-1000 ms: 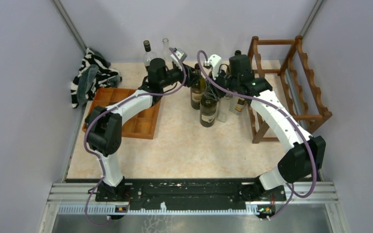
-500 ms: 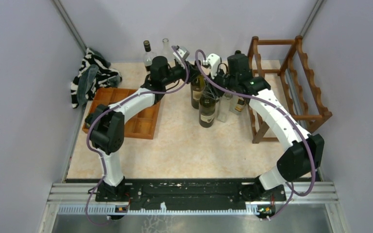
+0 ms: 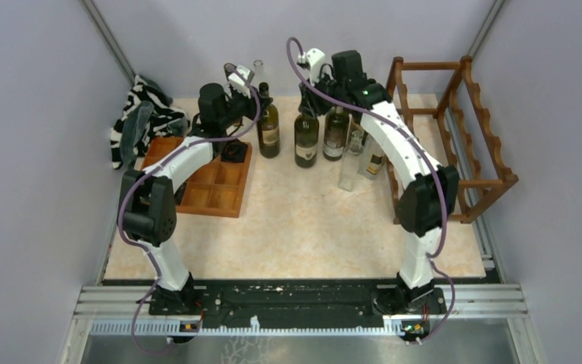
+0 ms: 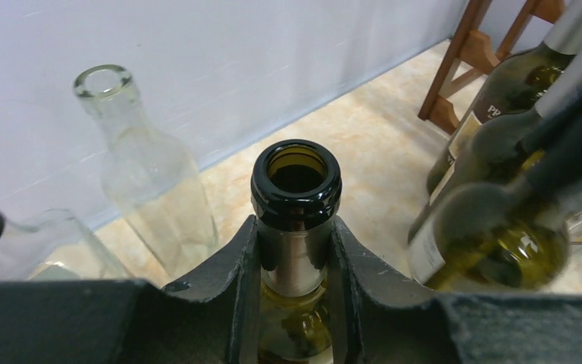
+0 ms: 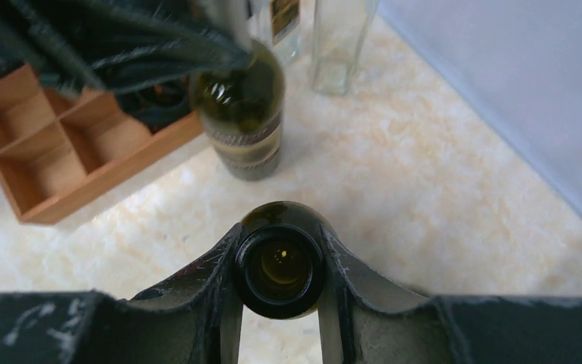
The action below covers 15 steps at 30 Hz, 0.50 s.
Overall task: Put the wine bottle on the wine rack
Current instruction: Move the wine bottle to the center of the board, then place the wine bottle at the center of the board.
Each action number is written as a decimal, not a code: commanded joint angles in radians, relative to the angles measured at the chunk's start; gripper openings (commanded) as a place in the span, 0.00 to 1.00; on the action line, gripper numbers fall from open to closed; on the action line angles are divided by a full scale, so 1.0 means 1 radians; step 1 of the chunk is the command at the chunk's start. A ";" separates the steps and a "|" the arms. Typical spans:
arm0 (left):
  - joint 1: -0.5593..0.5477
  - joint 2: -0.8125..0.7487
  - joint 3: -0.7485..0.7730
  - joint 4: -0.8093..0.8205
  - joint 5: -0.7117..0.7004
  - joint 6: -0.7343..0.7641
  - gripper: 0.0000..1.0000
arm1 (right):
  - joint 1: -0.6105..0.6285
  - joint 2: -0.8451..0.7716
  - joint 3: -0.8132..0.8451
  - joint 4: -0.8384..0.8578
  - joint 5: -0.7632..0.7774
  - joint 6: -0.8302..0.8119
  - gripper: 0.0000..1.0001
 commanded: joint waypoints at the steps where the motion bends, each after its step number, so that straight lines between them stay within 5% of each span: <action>1: 0.016 -0.065 -0.030 0.062 0.004 0.011 0.00 | 0.009 0.089 0.263 0.146 0.017 0.059 0.00; 9: 0.040 -0.101 -0.077 0.070 0.002 0.011 0.00 | 0.010 0.339 0.586 0.199 0.070 0.111 0.00; 15: 0.053 -0.124 -0.123 0.112 -0.002 -0.006 0.00 | 0.011 0.432 0.628 0.270 0.096 0.130 0.00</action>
